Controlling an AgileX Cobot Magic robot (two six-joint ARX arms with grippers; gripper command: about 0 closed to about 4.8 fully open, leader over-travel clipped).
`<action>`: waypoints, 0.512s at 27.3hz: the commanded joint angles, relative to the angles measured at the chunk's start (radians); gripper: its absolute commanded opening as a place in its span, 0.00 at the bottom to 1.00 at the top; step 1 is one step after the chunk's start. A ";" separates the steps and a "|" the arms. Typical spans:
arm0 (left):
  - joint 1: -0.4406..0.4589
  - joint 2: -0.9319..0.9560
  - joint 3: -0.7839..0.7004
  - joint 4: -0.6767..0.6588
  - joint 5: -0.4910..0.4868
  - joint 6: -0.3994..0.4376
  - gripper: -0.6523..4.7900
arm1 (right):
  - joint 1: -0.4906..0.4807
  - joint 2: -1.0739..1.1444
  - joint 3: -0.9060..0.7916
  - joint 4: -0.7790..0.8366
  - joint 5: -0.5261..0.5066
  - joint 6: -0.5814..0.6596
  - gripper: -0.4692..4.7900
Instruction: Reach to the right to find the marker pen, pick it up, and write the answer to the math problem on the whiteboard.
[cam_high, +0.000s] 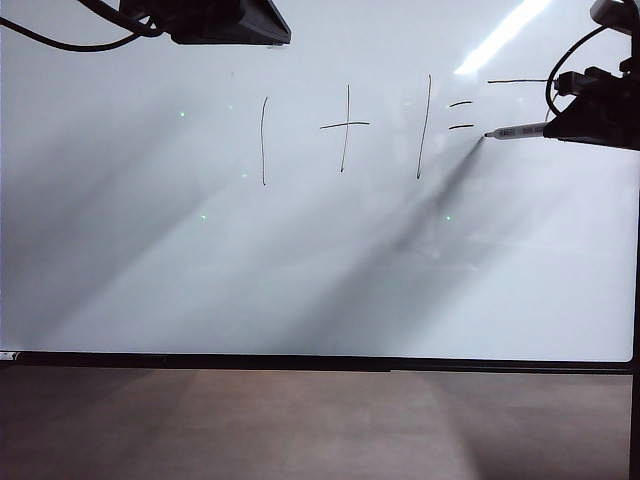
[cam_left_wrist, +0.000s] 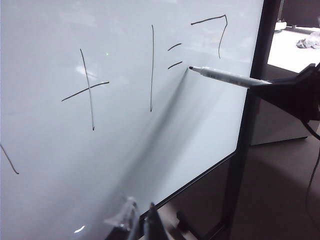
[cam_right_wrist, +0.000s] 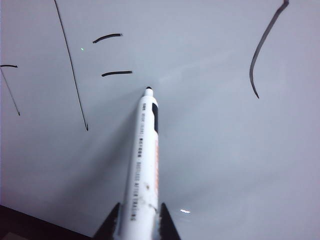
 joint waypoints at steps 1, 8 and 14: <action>-0.002 -0.003 0.003 0.006 0.003 0.003 0.17 | 0.001 -0.005 0.008 0.032 0.000 0.003 0.08; -0.002 -0.003 0.003 0.006 0.003 0.003 0.17 | 0.000 -0.005 0.008 0.039 0.042 0.003 0.08; -0.002 -0.003 0.003 0.006 0.003 0.003 0.17 | -0.035 -0.005 0.007 0.037 0.066 0.007 0.08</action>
